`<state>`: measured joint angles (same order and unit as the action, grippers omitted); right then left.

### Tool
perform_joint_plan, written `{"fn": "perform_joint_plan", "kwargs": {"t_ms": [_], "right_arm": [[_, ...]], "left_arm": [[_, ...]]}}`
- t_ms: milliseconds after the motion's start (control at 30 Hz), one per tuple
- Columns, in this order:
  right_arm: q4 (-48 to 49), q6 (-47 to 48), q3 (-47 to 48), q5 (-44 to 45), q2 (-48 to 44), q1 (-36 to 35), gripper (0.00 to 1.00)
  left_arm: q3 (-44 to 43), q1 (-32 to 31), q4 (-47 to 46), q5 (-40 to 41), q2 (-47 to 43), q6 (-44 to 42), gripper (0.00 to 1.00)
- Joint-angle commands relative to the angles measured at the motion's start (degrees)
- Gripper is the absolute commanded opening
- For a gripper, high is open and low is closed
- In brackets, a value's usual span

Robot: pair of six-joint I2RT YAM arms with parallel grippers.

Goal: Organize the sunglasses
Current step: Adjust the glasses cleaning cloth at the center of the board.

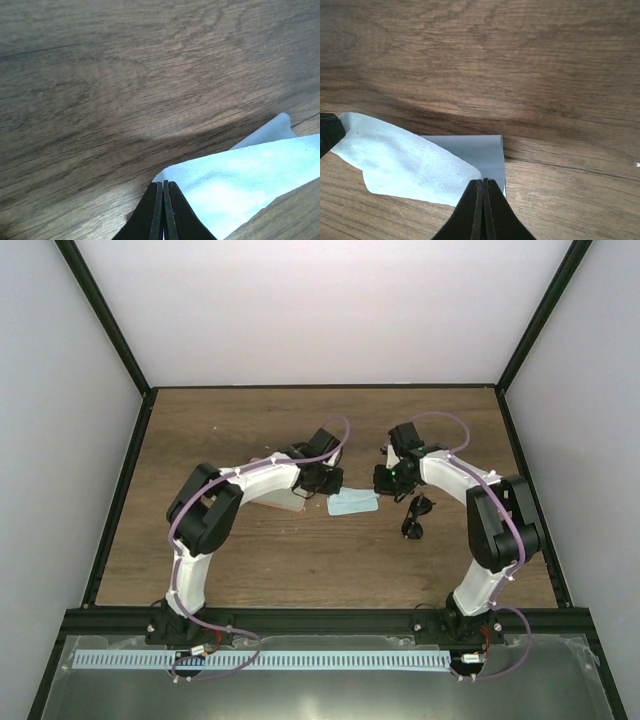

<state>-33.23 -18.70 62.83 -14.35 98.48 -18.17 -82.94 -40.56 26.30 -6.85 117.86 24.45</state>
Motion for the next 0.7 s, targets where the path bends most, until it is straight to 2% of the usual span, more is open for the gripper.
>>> {"fn": "perform_joint_plan", "kwargs": {"t_ms": [0, 667], "right_arm": [[-0.94, 0.30, 3.22, -0.56, -0.48, 0.46, 0.01], [-1.67, 0.71, 10.11, 0.82, 5.14, 0.48, 0.01]], "left_arm": [[-0.83, -0.34, 0.14, 2.23, -2.93, 1.16, 0.04], [-3.87, 0.28, 0.92, 7.37, -2.28, 0.28, 0.04]]}}
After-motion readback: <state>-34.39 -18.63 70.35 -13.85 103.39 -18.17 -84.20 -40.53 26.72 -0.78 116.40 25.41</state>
